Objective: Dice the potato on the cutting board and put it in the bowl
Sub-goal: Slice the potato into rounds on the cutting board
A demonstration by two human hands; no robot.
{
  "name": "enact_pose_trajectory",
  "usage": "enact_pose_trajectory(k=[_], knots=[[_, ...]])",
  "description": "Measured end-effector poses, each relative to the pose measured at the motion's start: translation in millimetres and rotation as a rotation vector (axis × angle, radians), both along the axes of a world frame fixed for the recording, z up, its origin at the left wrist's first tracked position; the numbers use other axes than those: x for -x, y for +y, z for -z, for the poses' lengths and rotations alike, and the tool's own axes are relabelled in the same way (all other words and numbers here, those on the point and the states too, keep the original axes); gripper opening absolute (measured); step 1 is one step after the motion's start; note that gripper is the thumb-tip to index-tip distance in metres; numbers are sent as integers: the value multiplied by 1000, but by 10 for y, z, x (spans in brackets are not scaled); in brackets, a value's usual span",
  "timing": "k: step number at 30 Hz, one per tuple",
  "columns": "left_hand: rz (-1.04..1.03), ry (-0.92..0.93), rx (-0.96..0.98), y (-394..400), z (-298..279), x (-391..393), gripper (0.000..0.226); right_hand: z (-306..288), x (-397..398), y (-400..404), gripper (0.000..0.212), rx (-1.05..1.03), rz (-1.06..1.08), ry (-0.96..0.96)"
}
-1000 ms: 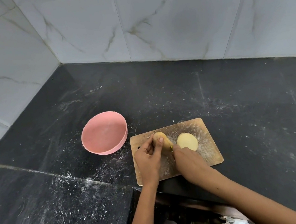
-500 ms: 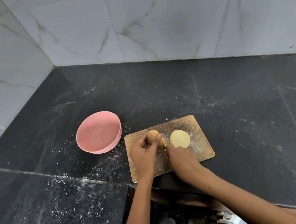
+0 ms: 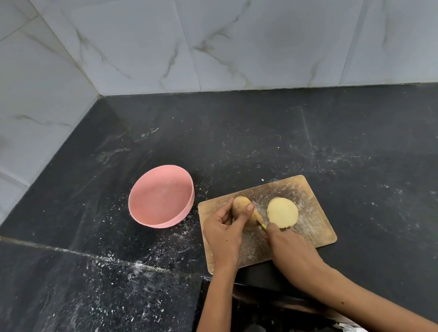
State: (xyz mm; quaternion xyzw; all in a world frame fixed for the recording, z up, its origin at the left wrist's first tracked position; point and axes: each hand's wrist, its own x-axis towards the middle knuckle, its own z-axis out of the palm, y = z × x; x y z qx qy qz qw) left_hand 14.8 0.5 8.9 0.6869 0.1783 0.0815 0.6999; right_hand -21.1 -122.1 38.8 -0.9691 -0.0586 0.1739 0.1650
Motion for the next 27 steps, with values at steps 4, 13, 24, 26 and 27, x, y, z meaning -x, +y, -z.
enact_pose_trajectory(k=[4, 13, 24, 26, 27], knots=[[-13, 17, 14, 3, -4, -5, 47, 24, 22, -12, 23, 10, -3, -22], [-14, 8, 58, 17, -22, 9, 44, -63, 201, -94, 9, -59, 47, 66], [35, 16, 104, 35, -46, 17, 55, -42, 168, -10, 16, -18, 71, 57], [33, 25, 94, 41, -40, 20, 50, -31, 82, 47, 23, -31, 72, 47], [24, 29, 88, 42, -34, 26, 48, -38, 22, 86, 25, -44, 70, 44]])
